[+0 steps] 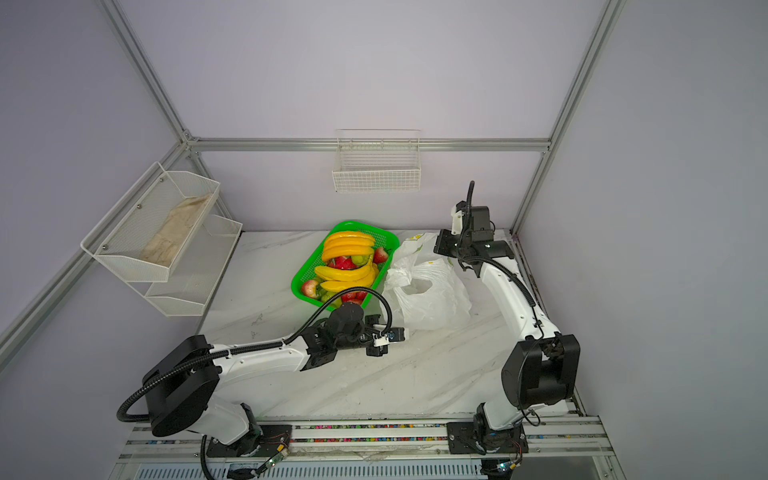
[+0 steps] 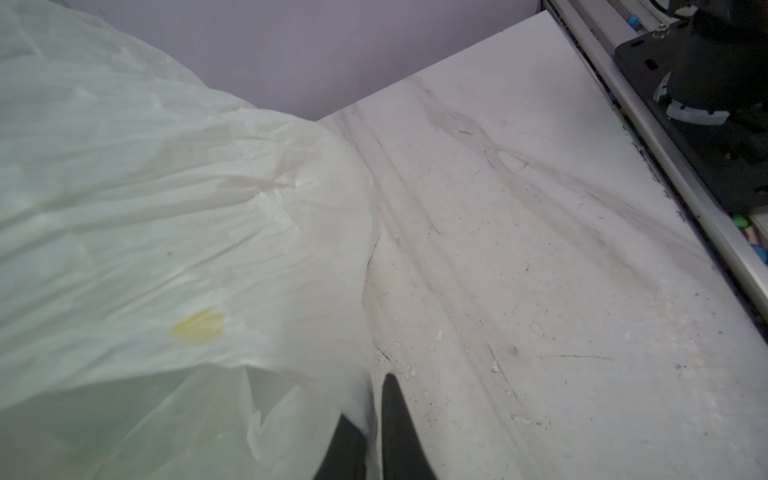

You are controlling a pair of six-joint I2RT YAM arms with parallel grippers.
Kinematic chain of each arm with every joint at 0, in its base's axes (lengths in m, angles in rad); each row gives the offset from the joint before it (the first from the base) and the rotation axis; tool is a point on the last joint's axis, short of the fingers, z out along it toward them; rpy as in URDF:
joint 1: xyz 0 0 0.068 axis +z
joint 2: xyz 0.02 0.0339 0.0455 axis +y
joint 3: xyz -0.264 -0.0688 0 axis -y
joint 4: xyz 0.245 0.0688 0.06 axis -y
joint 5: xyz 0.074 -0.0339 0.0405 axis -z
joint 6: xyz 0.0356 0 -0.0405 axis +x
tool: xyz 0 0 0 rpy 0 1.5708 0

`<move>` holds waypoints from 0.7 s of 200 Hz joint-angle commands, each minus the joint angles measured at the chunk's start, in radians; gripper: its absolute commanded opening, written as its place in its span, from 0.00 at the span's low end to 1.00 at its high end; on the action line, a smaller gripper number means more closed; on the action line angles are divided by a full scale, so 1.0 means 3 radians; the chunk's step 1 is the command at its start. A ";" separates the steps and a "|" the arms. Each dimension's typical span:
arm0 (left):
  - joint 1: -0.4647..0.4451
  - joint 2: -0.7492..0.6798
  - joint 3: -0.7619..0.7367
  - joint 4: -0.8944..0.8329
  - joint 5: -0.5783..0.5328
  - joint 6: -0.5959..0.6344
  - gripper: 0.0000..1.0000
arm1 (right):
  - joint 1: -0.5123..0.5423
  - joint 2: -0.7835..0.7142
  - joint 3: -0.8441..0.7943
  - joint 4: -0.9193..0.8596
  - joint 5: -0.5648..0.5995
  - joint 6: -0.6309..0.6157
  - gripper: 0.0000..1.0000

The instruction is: Place the fake fruits into the plastic bag and tie a complex knot

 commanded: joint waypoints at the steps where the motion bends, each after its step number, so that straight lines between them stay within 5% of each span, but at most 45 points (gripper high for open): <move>1: 0.0014 -0.0207 -0.0111 0.0310 -0.0023 -0.0339 0.21 | 0.0044 -0.0111 -0.0150 0.0234 -0.0152 0.0050 0.00; 60: 0.0186 -0.0210 0.0298 0.0581 -0.0053 -0.1768 0.67 | 0.0086 -0.0294 -0.0376 0.0287 -0.0142 0.0073 0.00; 96: 0.0351 -0.0082 0.0535 0.0776 0.0110 -0.2849 0.72 | 0.0116 -0.0323 -0.0414 0.0317 -0.0122 0.0095 0.00; 140: 0.0359 0.0123 0.0772 0.1221 0.0290 -0.3478 0.73 | 0.0186 -0.0313 -0.0484 0.0392 -0.0047 0.0166 0.00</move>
